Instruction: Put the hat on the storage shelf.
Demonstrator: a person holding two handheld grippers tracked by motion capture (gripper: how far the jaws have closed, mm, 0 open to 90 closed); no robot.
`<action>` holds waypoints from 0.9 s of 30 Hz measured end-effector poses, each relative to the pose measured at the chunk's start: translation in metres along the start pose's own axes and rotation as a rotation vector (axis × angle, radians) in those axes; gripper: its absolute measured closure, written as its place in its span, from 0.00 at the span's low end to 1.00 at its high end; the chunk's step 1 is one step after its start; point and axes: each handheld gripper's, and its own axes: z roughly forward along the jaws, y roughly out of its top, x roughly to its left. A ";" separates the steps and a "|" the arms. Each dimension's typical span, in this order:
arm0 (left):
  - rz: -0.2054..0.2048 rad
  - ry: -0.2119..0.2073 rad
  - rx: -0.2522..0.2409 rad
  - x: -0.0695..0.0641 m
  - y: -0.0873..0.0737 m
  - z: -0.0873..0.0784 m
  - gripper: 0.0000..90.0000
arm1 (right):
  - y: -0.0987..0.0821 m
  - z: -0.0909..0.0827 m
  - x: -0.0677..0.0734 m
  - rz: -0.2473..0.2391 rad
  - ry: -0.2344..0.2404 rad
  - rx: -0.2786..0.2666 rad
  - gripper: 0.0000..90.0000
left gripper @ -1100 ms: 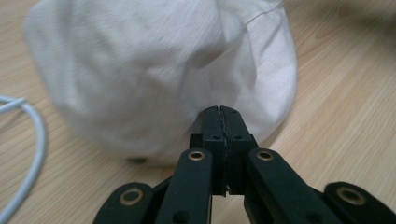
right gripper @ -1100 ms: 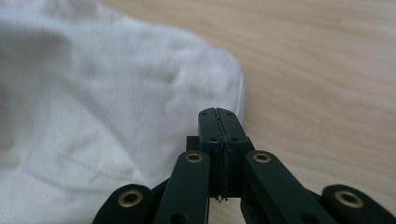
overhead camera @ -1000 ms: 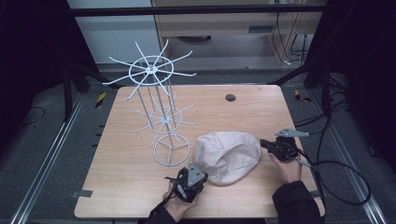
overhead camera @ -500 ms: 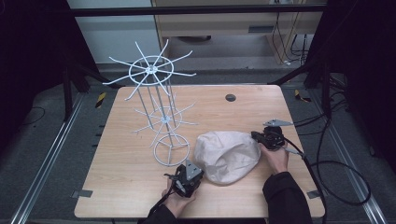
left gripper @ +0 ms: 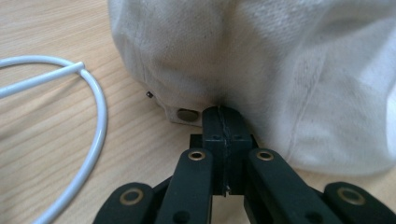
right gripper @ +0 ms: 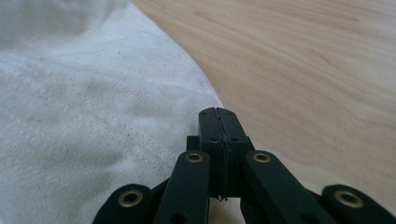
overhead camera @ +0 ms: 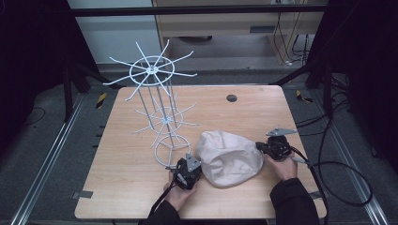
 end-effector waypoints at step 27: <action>-0.062 0.011 -0.026 0.015 0.008 -0.008 1.00 | -0.059 -0.065 0.039 -0.045 -0.004 0.025 1.00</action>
